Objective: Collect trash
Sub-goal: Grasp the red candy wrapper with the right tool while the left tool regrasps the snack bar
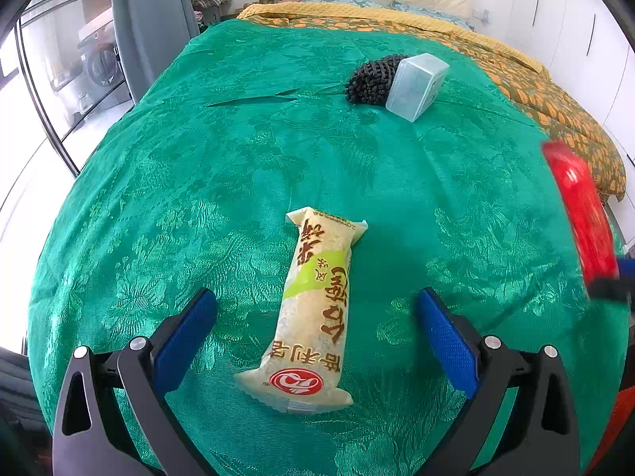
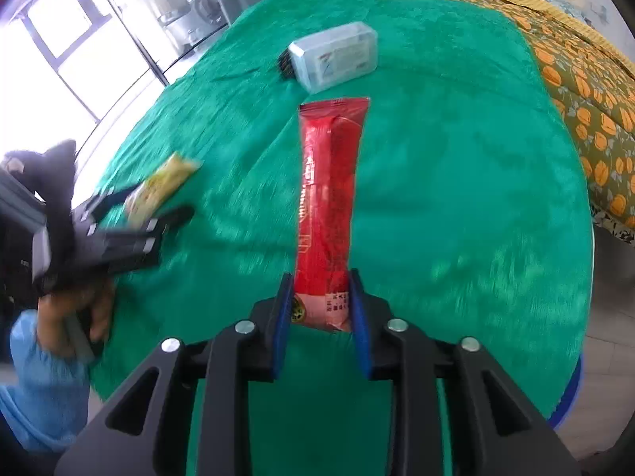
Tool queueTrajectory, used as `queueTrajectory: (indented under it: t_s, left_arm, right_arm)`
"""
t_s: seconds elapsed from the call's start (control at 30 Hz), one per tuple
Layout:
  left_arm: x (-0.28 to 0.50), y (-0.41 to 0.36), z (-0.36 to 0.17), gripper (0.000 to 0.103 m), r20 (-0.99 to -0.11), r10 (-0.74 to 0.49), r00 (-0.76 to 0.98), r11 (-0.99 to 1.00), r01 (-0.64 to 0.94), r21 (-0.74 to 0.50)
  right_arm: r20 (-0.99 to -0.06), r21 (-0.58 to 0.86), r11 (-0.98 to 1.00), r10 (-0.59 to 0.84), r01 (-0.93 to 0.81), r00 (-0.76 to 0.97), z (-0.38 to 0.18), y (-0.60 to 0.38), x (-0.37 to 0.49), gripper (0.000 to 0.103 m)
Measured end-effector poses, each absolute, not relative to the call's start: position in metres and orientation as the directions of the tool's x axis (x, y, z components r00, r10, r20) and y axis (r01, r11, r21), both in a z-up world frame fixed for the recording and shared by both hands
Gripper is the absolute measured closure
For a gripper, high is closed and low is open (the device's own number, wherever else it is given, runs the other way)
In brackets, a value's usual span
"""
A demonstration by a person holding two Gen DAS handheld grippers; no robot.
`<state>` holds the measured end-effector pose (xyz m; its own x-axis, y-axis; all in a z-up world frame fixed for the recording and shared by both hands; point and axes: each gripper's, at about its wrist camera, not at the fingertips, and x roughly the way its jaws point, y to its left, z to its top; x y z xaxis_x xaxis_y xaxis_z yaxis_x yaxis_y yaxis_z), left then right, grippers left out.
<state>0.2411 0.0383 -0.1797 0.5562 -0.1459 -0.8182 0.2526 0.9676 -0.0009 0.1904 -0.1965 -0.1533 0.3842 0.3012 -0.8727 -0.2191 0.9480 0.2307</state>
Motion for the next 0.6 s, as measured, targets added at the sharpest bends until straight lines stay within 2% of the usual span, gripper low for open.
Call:
queueTrajectory:
  t_s: [0.03,0.07,0.1,0.33,0.43,0.53,0.6]
  left_arm:
    - [0.241,0.038,-0.18,0.005,-0.818,-0.146,0.556,0.968,0.253,-0.001]
    - [0.241,0.038,-0.18,0.004,-0.818,-0.146,0.556,0.968,0.252,-0.002]
    - [0.241,0.039,-0.18,0.005,-0.818,-0.146,0.556,0.968,0.252,-0.002]
    - [0.239,0.044,-0.178,0.005,-0.817,-0.181,0.547,0.962,0.27,-0.032]
    - [0.229,0.063,-0.173,0.004,-0.796,-0.297,0.527,0.939,0.311,-0.145]
    - [0.221,0.088,-0.17,0.005,-0.754,-0.405,0.516,0.908,0.324,-0.267]
    - [0.221,0.093,-0.168,0.005,-0.75,-0.414,0.517,0.905,0.319,-0.28]
  right_arm:
    - [-0.876,0.215,0.951,0.289,-0.222,0.387,-0.156,-0.195,0.186,0.061]
    - [-0.875,0.198,0.954,0.276,-0.227,0.397,-0.159,-0.194,0.183,0.037]
    - [-0.869,0.188,0.957,0.267,-0.222,0.416,-0.162,-0.193,0.179,0.027]
    - [-0.834,0.182,0.965,0.253,-0.188,0.491,-0.177,-0.192,0.164,0.026]
    - [-0.825,0.233,0.955,0.294,-0.185,0.482,-0.171,-0.201,0.152,0.026]
    - [-0.823,0.211,0.961,0.274,-0.181,0.498,-0.162,-0.208,0.145,0.026]
    - [-0.823,0.204,0.963,0.267,-0.177,0.502,-0.158,-0.211,0.146,0.026]
